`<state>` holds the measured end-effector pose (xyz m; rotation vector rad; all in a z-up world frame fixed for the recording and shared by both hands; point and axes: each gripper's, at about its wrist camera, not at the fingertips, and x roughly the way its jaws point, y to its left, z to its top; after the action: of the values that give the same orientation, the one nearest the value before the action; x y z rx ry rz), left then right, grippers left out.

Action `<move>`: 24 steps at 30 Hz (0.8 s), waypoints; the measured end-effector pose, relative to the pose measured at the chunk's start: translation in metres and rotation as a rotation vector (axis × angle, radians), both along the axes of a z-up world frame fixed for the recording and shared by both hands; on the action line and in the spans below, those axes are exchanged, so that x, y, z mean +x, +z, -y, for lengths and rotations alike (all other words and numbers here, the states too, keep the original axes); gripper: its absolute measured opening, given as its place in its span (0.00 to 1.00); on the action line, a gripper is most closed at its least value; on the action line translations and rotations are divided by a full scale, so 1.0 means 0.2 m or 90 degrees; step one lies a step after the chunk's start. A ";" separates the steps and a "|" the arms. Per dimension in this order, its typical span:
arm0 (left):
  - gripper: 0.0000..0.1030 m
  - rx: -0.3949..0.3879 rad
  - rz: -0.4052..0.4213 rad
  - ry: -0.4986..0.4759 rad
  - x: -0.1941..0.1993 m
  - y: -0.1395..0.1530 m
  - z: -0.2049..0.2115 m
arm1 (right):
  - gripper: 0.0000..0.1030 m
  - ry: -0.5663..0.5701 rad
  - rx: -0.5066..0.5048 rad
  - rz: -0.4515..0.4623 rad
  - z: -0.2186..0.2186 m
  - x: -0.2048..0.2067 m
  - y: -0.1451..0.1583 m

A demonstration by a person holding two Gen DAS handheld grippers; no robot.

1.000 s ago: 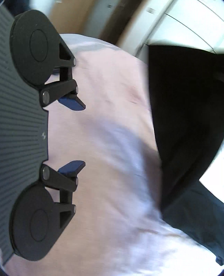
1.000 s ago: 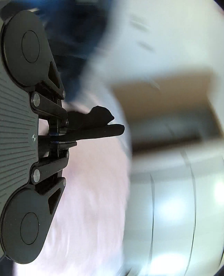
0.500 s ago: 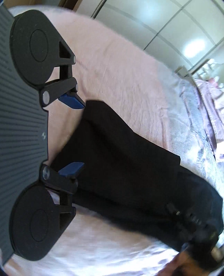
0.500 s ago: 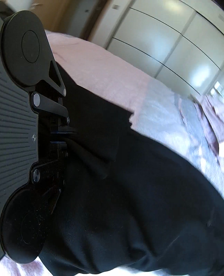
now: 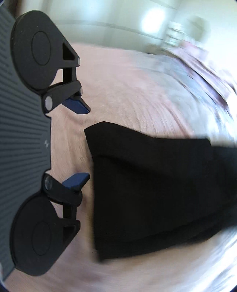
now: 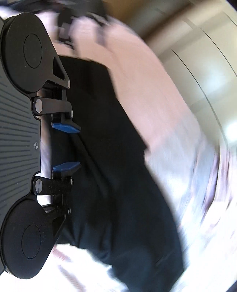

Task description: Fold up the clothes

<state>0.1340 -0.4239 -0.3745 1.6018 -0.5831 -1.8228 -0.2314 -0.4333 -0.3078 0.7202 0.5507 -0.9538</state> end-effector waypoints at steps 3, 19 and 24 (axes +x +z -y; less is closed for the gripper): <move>0.66 -0.036 0.045 -0.109 0.08 -0.10 -0.02 | 0.70 0.139 -0.101 -0.068 -0.20 0.31 0.04; 0.59 -0.188 0.096 -0.415 0.27 -0.45 0.06 | 0.13 0.363 -0.258 -0.407 -0.36 1.19 -0.29; 0.12 -0.136 0.076 -0.362 0.21 -0.41 0.18 | 0.11 0.352 -0.231 -0.360 -0.40 1.04 -0.12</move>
<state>0.1760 -0.4608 -0.4565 1.5005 -1.3519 -1.9694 -0.0227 -0.3523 -0.3310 -0.0537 0.9794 -0.6948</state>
